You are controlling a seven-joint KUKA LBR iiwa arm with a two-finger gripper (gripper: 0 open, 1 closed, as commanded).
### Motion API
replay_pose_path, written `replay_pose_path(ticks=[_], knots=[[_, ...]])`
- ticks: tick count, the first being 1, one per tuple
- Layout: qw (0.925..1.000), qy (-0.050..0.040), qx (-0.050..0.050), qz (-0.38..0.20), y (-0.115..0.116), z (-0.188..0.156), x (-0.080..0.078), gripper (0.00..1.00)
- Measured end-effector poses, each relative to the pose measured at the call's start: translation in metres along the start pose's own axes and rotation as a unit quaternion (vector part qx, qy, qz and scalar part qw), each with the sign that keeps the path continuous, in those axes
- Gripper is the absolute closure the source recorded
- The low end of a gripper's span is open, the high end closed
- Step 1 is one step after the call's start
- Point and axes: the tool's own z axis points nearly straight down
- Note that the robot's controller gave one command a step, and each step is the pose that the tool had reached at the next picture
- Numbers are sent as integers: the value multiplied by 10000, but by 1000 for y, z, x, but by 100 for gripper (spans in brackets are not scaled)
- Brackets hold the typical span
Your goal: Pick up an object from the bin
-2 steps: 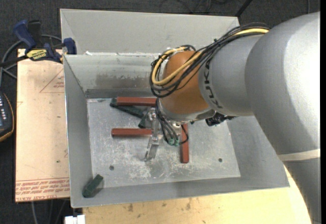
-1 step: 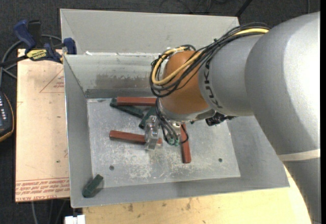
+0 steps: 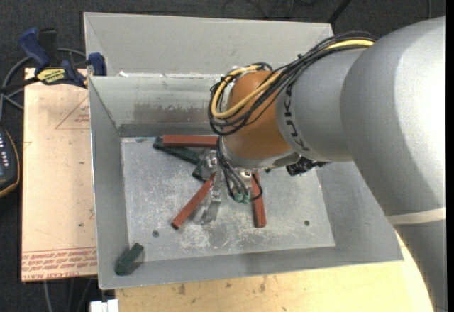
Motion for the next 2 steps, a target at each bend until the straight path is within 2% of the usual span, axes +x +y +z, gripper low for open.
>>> replay_pose_path(ticks=[1,2], knots=[[10000,0,0,0,0,0,0,100],[10000,-44,-15,-86,12,-125,-13,100]])
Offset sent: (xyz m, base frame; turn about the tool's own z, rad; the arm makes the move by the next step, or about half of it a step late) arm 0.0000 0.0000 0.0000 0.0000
